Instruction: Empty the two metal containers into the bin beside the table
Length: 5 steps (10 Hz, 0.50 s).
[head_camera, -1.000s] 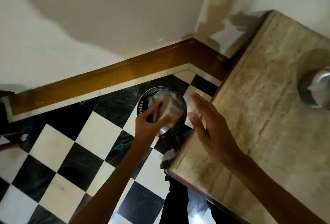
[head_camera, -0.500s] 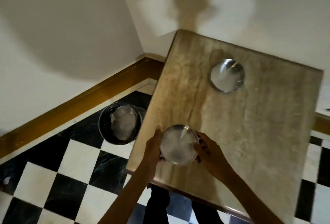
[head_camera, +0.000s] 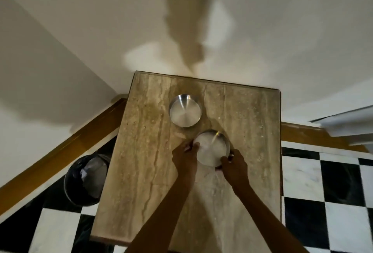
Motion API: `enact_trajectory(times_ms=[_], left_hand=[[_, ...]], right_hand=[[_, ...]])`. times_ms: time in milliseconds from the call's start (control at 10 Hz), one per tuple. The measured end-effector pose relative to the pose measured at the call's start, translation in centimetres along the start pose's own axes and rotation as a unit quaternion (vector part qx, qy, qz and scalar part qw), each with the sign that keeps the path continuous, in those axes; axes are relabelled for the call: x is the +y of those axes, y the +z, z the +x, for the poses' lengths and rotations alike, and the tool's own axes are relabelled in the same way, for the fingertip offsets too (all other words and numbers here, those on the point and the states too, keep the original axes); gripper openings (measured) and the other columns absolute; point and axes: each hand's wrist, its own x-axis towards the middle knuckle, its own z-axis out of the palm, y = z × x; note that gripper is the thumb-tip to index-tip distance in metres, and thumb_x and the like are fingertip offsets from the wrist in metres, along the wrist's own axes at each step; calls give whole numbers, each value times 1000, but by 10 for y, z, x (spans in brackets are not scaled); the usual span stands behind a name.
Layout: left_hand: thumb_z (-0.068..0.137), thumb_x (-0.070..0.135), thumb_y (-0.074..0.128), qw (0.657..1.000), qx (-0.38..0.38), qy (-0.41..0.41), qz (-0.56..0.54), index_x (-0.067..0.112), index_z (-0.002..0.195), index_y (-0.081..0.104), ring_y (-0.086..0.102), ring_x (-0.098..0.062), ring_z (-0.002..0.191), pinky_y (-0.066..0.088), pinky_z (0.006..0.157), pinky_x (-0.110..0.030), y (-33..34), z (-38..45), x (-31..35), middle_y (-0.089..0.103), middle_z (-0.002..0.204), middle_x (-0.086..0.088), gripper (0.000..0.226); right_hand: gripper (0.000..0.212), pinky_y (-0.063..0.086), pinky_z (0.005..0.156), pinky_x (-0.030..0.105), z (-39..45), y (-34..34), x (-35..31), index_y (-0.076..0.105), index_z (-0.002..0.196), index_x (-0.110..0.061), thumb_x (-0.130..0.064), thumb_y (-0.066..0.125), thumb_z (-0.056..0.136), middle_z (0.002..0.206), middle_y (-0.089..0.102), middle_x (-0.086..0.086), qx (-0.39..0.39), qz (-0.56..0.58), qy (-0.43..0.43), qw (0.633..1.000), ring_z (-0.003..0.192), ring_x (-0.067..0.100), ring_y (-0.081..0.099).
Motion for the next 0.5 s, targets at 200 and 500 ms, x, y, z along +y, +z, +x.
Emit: enact_trajectory(times_ms=[200,500], left_hand=[[77,8,83,989,20,-116,-93,11,95,79,76,-29,92,63,86,-51,33,31,33,79,95,-11,18],[98,10,56,969,-193,-123,-89,10,87,65,66,-8,61,53,74,-33,27,14,54,70,71,1,14]], right_hand=[[33,63,68,42,34,1,-31,59,112,-4,-14,59,80,99,70,14,43,57,33,997,83,35,73],[47,61,81,45,29,-25,-44,57,125,-5,4,72,81,92,71,16,28,236,47,970,90,33,73]])
